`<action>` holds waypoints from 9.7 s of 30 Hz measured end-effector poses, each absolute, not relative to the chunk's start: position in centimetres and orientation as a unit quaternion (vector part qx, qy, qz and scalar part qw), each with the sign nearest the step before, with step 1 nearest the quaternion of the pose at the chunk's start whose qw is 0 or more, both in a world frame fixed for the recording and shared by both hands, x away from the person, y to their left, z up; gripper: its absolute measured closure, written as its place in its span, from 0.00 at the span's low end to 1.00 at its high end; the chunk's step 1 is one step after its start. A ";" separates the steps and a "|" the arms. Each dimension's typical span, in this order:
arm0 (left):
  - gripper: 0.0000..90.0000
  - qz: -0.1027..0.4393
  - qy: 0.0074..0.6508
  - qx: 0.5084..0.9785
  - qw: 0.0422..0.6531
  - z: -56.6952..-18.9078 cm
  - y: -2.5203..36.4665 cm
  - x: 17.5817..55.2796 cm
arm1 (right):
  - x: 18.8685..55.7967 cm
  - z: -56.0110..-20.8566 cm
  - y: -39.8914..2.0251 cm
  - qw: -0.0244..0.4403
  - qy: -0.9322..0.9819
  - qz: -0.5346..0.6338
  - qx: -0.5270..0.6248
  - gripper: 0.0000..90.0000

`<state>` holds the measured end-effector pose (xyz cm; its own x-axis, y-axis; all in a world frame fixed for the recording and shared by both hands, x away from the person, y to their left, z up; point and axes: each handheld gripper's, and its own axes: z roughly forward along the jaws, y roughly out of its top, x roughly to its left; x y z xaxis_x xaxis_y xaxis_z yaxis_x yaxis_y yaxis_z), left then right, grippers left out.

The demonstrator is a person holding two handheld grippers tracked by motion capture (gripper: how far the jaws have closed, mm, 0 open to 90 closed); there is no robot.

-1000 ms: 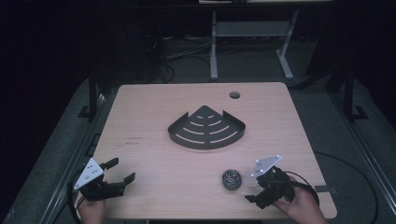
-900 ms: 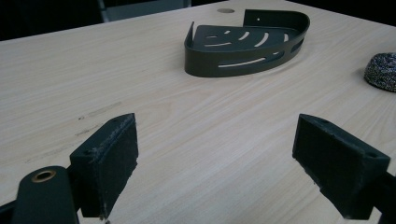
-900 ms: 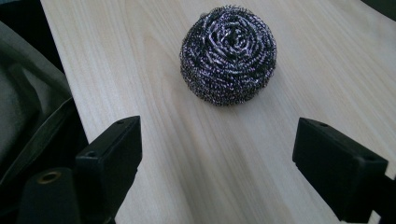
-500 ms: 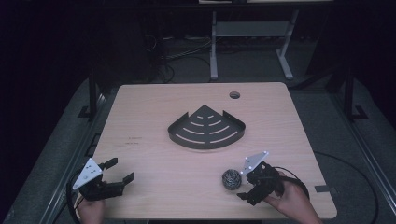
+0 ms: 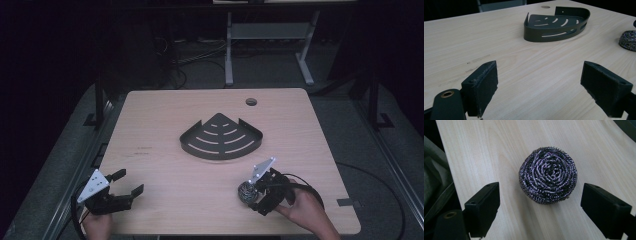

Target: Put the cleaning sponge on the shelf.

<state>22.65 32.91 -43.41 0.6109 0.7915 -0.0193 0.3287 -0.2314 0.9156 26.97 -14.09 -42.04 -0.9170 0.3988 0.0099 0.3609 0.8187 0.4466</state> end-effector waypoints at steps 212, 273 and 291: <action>0.15 0.234 0.377 0.739 0.508 -43.2 33.2 22.5 | 42.6 -35.4 -7.5 0.003 0.963 0.154 0.220 0.33; 0.15 0.234 0.379 0.737 0.509 -43.2 33.4 22.5 | 47.3 -40.4 -6.1 0.008 0.950 0.132 0.284 0.33; 0.15 0.236 0.380 0.736 0.508 -43.2 33.4 22.5 | 47.8 -41.8 -5.7 0.007 0.948 0.124 0.291 0.32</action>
